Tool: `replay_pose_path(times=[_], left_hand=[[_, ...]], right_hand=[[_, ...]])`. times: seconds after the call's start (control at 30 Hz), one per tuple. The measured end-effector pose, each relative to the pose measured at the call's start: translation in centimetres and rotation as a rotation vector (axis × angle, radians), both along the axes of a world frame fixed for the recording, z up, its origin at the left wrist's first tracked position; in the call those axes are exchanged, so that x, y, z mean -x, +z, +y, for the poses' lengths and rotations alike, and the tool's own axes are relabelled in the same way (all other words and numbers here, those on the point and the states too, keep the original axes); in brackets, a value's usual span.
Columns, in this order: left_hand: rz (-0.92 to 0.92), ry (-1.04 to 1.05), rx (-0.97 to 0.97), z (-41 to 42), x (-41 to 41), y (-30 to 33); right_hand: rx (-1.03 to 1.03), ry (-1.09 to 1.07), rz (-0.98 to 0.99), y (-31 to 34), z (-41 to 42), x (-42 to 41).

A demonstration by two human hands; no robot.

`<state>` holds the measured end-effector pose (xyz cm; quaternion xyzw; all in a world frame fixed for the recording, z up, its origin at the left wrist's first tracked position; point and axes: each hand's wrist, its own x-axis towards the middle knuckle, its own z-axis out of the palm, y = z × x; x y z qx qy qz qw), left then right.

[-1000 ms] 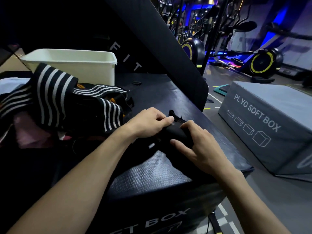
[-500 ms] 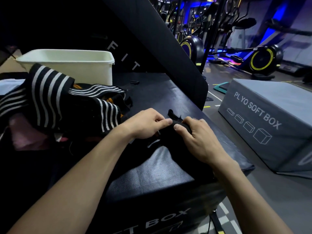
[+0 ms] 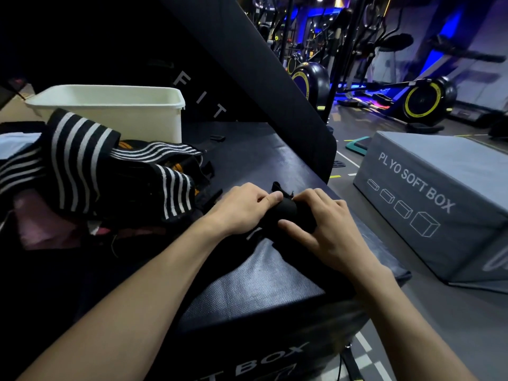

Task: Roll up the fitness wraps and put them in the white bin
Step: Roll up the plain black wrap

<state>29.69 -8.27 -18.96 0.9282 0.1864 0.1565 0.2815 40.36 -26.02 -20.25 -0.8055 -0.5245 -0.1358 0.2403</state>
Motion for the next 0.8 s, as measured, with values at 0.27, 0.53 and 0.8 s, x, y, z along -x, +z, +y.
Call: replay_pose_path(times=[0.27, 0.53, 0.8], left_hand=[[-0.004, -0.108, 0.190, -0.1, -0.4, -0.3], [0.060, -0.005, 0.064, -0.8, -0.4, 0.2], [-0.168, -0.187, 0.085, -0.2, 0.3, 0.2]], right_hand=[[-0.037, -0.095, 0.202, 0.2, 0.2, 0.0], [0.061, -0.007, -0.058, -0.5, -0.5, 0.2], [0.017, -0.052, 0.035, 0.1, -0.6, -0.4]])
